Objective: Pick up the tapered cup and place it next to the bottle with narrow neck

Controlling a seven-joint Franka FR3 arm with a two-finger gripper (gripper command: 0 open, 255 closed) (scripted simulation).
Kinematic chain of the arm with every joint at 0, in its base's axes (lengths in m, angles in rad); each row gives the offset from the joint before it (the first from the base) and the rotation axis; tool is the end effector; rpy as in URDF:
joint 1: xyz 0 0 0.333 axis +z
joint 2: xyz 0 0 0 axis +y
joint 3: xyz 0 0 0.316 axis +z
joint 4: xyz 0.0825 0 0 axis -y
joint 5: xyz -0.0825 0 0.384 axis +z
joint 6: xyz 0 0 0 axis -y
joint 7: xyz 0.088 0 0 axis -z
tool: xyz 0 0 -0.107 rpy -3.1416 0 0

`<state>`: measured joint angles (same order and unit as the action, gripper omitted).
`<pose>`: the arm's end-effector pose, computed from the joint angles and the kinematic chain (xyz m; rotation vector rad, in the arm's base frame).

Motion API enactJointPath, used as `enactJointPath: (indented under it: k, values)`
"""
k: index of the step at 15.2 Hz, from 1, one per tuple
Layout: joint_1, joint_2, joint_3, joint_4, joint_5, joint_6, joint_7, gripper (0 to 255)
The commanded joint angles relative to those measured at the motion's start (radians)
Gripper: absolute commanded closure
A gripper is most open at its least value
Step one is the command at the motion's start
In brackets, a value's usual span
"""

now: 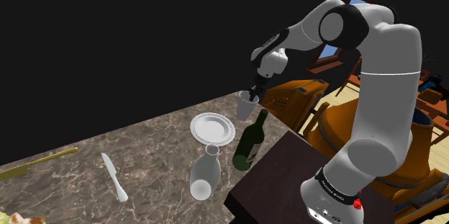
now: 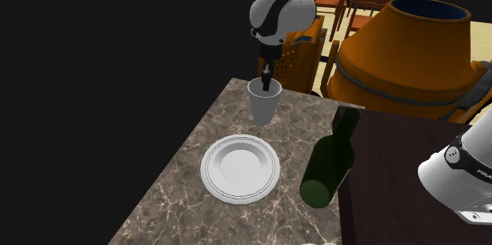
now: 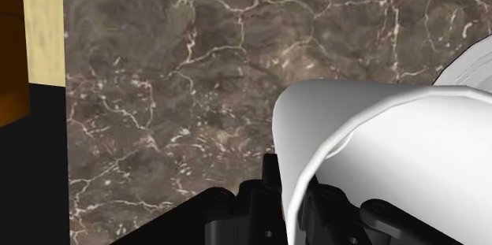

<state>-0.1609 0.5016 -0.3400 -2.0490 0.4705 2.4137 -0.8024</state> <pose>0.5135 -0.2776 0.1954 -2.9866 0.0524 -0.0215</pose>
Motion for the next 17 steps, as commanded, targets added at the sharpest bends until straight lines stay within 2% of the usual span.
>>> enactJointPath:
  k: [1, 17]
  values:
    - [0.005, -0.019, -0.007, -0.003, -0.011, -0.013, 0.009, 255]
    - [0.046, -0.180, -0.067, 0.005, -0.123, -0.164, 0.099, 255]
